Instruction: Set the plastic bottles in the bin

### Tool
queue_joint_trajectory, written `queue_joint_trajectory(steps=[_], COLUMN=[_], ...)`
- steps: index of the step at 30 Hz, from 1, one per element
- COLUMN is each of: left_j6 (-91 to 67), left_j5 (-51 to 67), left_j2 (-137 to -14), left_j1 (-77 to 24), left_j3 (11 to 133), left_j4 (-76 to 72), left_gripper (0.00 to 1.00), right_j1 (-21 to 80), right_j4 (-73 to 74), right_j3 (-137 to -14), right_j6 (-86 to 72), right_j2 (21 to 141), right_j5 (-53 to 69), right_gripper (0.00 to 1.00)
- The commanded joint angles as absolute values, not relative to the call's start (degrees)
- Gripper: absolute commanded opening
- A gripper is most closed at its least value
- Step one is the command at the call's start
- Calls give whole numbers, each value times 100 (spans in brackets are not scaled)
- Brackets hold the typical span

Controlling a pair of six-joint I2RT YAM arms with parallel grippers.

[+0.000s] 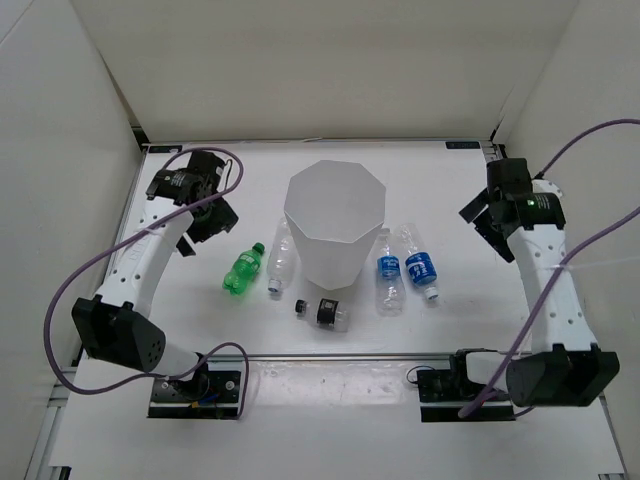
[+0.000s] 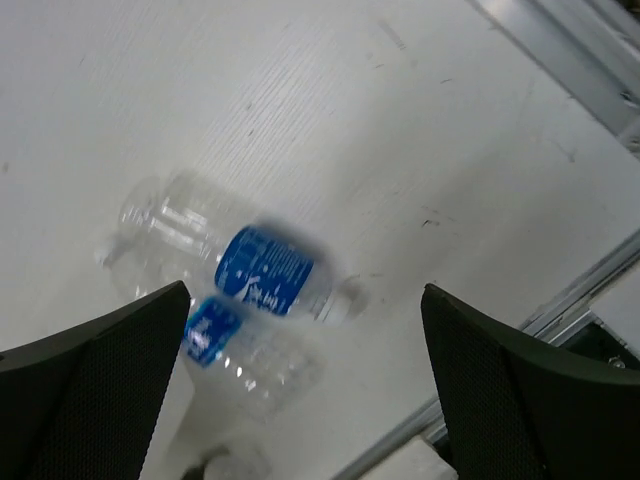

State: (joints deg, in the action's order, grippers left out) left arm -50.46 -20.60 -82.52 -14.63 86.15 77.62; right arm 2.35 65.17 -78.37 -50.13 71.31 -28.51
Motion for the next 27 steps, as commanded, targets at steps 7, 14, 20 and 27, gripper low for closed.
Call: queue_joint_trajectory(steps=[7,14,20,27], left_j6=[-4605,-4492,-4307,-4307], left_j5=[-1284,-1056,-379,-439], left_j2=[-7533,-7313,-7198,-7532], left_j1=[-1512,-1187,-1134,-959], left_j3=[8360,7463,7005,7180], left_j4=[7524,7471,7233,7242], left_gripper=[100,100,100,100], right_j1=[720,826,826,774], right_j4=[6603,5441,4870,4509], right_j3=[-7465,-7058,-6943,-7268], right_j6=[-2921,-2365,-2364,-2417], right_j2=[7559,7917,8893,10263], right_j5=[-505,-352,-212,-26], right_gripper=[100,100,100,100])
